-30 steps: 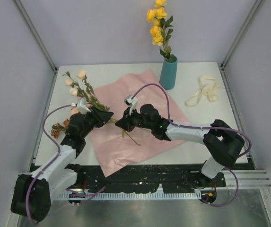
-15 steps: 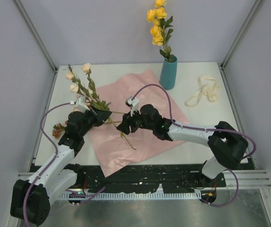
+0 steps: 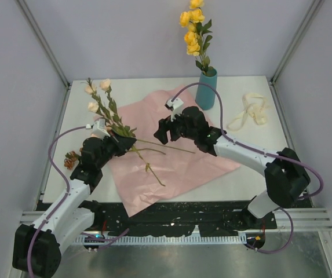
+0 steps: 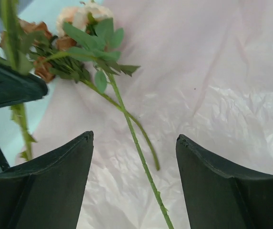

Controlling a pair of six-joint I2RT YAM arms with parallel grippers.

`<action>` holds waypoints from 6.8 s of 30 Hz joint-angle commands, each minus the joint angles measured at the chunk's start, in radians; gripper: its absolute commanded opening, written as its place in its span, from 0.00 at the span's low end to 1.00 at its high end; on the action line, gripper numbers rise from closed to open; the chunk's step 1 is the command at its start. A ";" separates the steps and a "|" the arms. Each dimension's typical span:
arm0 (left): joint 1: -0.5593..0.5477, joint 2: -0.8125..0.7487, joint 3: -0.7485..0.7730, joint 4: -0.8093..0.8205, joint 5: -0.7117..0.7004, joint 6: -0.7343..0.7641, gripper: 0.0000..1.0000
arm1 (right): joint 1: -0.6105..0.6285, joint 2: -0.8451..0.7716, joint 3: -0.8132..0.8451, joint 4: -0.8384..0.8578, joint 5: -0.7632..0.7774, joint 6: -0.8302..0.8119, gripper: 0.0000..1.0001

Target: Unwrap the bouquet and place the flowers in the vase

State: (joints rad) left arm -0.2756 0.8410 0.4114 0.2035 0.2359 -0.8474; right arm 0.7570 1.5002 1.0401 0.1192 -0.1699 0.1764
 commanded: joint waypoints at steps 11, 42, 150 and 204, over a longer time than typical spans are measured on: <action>-0.002 -0.033 0.017 0.013 0.008 0.042 0.00 | -0.002 0.285 0.110 -0.099 -0.217 -0.083 0.69; -0.025 -0.046 0.129 -0.018 0.347 0.272 0.00 | 0.103 -0.037 0.073 0.241 -0.031 0.336 0.85; -0.036 -0.342 0.374 -0.773 -0.136 0.594 1.00 | -0.601 0.399 0.414 0.748 -0.017 -0.180 0.79; -0.036 -0.445 0.366 -0.789 -0.369 0.581 1.00 | 0.042 0.561 0.475 -0.171 -0.046 -0.051 0.61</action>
State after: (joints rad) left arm -0.3084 0.3885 0.7757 -0.6044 -0.1379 -0.2733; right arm 0.7853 2.0270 1.4307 -0.0376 -0.1982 0.1162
